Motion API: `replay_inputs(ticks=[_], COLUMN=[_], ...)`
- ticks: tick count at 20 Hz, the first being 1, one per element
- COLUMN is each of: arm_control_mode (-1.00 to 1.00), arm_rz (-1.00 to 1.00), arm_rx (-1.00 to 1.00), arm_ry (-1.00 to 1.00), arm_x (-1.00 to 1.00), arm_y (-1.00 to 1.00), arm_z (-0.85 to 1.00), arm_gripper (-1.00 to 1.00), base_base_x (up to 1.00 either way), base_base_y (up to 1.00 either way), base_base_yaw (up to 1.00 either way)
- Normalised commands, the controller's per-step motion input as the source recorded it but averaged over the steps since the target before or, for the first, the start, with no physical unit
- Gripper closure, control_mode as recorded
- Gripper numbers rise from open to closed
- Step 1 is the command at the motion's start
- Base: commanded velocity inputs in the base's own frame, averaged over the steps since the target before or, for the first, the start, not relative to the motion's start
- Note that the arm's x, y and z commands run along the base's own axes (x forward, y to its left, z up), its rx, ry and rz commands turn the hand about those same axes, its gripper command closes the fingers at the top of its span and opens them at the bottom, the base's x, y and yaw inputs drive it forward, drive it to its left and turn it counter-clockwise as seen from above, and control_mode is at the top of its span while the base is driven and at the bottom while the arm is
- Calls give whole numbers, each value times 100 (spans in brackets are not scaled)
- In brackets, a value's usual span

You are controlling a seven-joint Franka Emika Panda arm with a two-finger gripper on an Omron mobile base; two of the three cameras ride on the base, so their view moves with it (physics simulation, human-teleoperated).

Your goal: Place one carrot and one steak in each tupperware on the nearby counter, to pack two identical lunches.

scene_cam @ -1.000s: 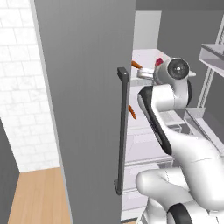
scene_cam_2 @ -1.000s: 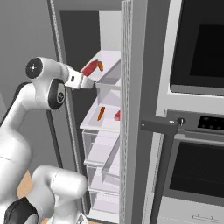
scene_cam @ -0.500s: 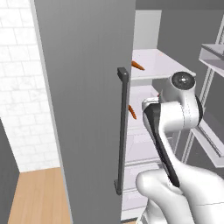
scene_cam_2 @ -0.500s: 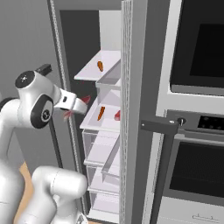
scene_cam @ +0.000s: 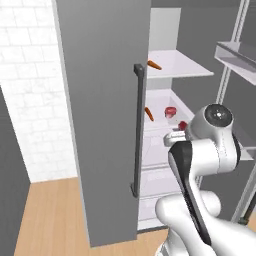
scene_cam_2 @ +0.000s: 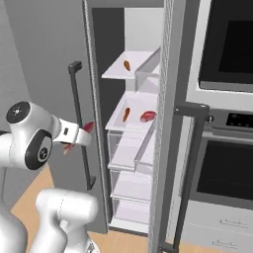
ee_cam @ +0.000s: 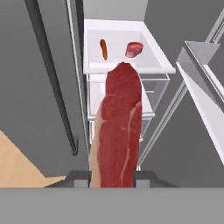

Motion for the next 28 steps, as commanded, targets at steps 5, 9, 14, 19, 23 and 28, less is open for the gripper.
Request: replay_inputs(ticks=[5,9,14,19,23,28], arm_control_mode=[100,100,100,100,100,100], arm_rz=[0,0,0,0,0,0], arm_rx=[0,0,0,0,0,0], arm_ry=[0,0,0,0,0,0], arm_x=[0,0,0,0,0,0], arm_y=[0,0,0,0,0,0], arm_z=[0,0,0,0,0,0], arm_gripper=[100,100,100,100,100,100], base_base_x=[-100,-100,-91,15,92,100], base_base_y=[35,43,22,-72,-98,-69], base_base_yaw=[-23,-62,-81,-80,-40,-5])
